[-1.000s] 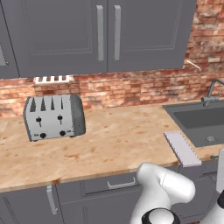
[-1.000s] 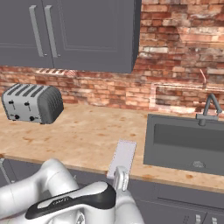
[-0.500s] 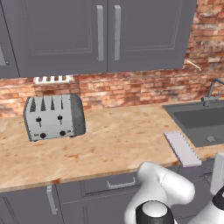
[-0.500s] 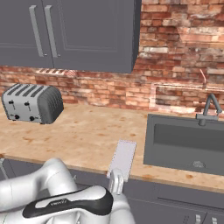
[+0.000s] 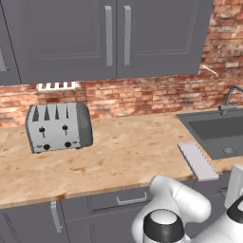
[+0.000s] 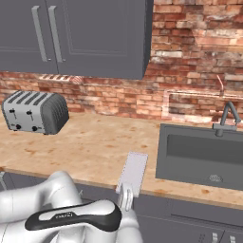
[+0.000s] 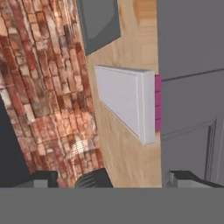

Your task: The ice cube tray has been filled with water. Take the tray and place it in the freezer to make ice. Close the freezer door after placing the tray.

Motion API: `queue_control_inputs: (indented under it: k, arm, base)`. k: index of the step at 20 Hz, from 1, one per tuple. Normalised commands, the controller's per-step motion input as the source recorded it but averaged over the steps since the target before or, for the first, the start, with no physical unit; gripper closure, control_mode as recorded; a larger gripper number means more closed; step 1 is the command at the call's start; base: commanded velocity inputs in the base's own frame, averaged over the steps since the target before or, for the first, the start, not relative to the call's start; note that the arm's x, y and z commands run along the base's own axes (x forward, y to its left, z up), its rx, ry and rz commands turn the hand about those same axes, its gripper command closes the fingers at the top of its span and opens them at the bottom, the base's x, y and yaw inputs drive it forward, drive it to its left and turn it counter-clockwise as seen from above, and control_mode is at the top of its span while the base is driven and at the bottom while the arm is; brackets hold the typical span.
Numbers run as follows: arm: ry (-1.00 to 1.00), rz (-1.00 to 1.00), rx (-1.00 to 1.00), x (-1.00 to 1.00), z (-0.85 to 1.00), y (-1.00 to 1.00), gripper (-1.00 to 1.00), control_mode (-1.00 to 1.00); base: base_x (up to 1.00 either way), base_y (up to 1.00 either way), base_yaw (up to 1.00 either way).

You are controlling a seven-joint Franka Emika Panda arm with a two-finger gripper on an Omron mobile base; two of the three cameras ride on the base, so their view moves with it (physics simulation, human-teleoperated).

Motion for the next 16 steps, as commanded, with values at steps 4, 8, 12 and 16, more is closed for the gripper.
queue_control_inputs:
  k: [4, 8, 12, 16]
  arm:
    - [0.00, -0.05, 0.00, 0.17, -0.02, 0.00, -1.00, -1.00]
    - [-0.01, -0.05, 0.00, 0.16, -0.05, 0.00, -1.00, -1.00]
    - [-0.04, -0.03, 0.00, 0.06, -0.11, 0.00, -1.00, -1.00]
    - [-0.04, -0.03, 0.00, 0.06, -0.11, 0.00, -1.00, -1.00]
  base:
    - [0.00, 0.00, 0.00]
    - [0.00, 0.00, 0.00]
    - [0.00, 0.00, 0.00]
    - [0.00, 0.00, 0.00]
